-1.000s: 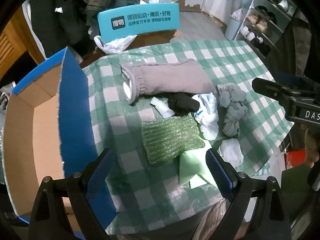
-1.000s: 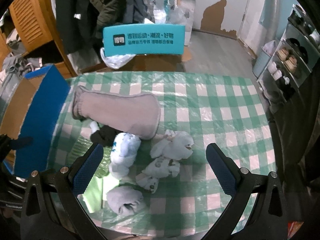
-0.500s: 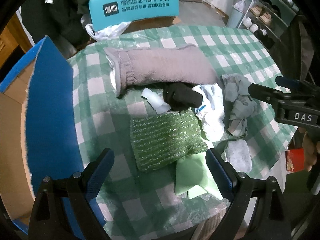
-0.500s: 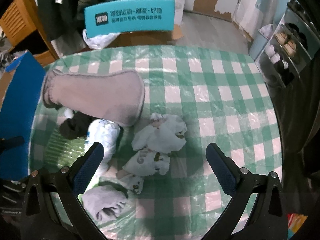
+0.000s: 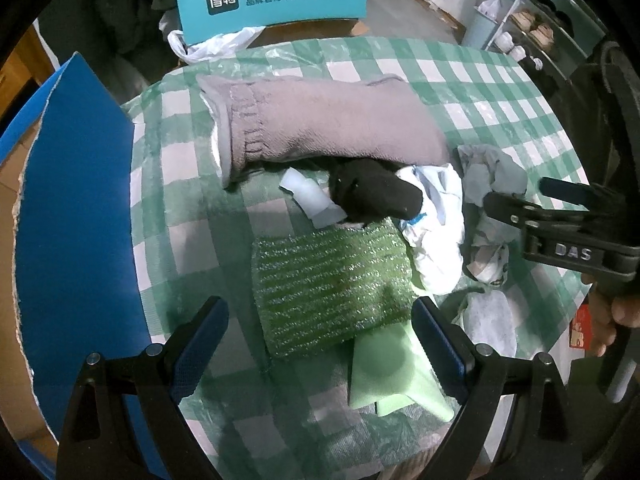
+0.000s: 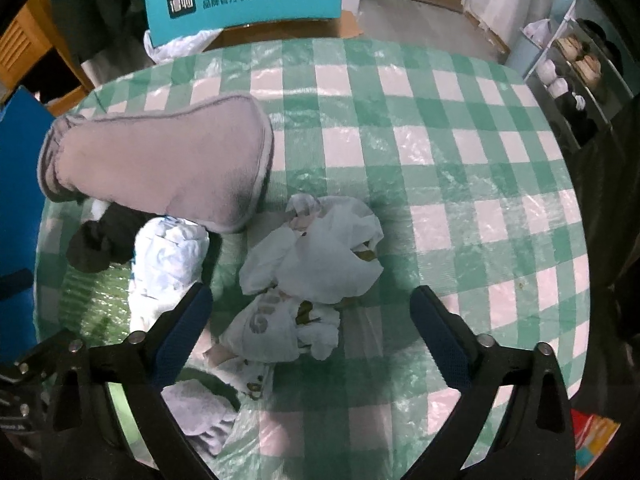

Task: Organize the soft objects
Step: 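Move the right gripper to the white plastic bundle and grasp it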

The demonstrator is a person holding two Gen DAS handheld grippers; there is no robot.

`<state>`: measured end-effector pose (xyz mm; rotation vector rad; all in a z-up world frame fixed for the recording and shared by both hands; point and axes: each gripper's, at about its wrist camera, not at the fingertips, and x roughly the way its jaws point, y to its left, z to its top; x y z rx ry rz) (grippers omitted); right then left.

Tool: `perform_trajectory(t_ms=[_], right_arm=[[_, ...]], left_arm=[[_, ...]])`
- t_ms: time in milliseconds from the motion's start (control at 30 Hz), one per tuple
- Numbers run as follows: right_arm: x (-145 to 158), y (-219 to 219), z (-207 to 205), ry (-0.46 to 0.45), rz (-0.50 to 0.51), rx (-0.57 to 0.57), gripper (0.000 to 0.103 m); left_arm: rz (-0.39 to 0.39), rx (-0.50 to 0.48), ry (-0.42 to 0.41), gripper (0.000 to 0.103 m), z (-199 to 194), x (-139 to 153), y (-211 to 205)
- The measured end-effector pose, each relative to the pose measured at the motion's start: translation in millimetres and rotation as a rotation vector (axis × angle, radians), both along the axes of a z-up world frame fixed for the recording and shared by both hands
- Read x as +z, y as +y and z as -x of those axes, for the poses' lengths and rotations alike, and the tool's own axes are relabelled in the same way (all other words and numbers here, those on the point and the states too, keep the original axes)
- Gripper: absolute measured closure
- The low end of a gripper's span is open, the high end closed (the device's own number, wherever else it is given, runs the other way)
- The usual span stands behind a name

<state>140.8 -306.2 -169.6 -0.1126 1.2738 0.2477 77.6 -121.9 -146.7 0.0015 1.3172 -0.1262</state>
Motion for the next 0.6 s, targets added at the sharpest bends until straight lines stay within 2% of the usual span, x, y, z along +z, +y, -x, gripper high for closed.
perform_trajectory(t_ms=[233,300,367,600], right_arm=[[-15.4,7.2,1.2,0.03,0.025,0.047,0.029],[-16.0,9.2,1.6,0.033,0.02,0.06,0.041],[-15.5,11.3,2.7,0.031,0.029,0.075,0.048],[-5.3,7.4,6.3,0.025,0.027,0.053,0.052]], left_arm=[[-0.009,-0.051,0.008,0.009,4.8,-3.3,-11.0],[-0.008,-0.053,0.015,0.009,4.7,-6.1,-12.1],[-0.002,-0.051,0.023,0.009,4.6,-8.7,-12.4],[-0.003,-0.064,0.039,0.009,4.6,-16.1,-17.0]])
